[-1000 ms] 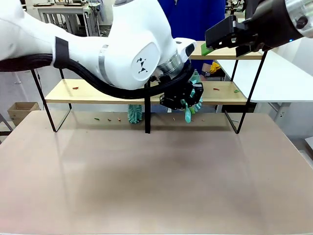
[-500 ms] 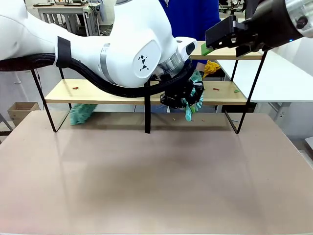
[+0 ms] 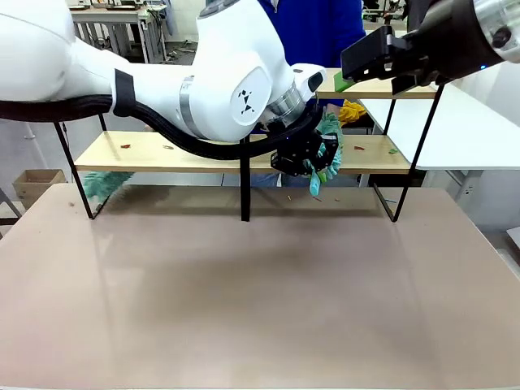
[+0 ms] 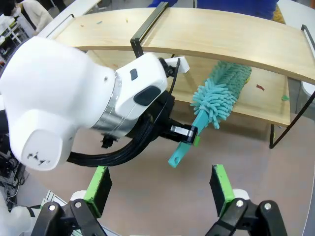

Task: Clean the shelves.
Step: Clean a randomly selected level of the Shelf with the Duster.

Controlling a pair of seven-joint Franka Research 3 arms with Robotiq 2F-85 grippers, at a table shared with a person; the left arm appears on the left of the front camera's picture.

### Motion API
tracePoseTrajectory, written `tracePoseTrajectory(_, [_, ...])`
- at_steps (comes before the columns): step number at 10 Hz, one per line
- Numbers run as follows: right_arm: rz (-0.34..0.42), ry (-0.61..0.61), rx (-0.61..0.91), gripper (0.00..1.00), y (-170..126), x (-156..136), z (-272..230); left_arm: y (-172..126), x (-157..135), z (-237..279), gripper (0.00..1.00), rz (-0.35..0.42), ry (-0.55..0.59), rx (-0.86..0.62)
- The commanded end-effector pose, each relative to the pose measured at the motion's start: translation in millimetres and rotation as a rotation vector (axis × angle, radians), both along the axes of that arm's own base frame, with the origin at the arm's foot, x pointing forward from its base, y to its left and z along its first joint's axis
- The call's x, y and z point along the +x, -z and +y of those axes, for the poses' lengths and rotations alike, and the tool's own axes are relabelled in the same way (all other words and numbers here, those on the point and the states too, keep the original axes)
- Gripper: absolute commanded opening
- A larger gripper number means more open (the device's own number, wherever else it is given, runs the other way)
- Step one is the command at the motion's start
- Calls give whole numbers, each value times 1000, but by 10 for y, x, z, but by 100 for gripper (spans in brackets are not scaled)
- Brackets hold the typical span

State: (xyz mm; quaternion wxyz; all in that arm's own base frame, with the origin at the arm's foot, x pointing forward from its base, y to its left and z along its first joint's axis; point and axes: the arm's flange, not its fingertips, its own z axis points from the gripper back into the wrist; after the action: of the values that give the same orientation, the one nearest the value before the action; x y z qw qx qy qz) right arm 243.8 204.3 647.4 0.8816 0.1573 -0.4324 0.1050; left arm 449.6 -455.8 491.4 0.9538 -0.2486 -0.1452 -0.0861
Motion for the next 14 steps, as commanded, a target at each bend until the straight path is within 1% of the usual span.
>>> tracePoseTrajectory(1, [0, -1, 6, 100, 3, 9, -2, -12, 113, 81, 13, 7, 151, -47])
tracePoseTrajectory(3, [0, -1, 6, 100, 3, 9, -2, 9, 204, 147, 13, 39, 303, -65])
tracePoseTrajectory(4, [0, -1, 6, 100, 3, 9, -2, 27, 203, 164, 13, 51, 365, -72])
tracePoseTrajectory(5, [0, -1, 6, 100, 3, 9, -2, 42, 228, 170, 13, 40, 368, -76])
tracePoseTrajectory(7, [0, -1, 6, 100, 3, 9, -2, 85, 342, 136, 13, 56, 360, -120])
tracePoseTrajectory(8, [0, -1, 6, 100, 3, 9, -2, 107, 381, 111, 13, 74, 392, -144])
tracePoseTrajectory(9, [0, -1, 6, 100, 3, 9, -2, 114, 404, 103, 13, 104, 446, -144])
tracePoseTrajectory(11, [0, -1, 6, 100, 3, 9, -2, 106, 416, 163, 13, 140, 571, -157])
tracePoseTrajectory(13, [0, -1, 6, 100, 3, 9, -2, 98, 411, 223, 13, 164, 624, -114])
tracePoseTrajectory(14, [0, -1, 6, 100, 3, 9, -2, 79, 406, 298, 13, 164, 622, -92])
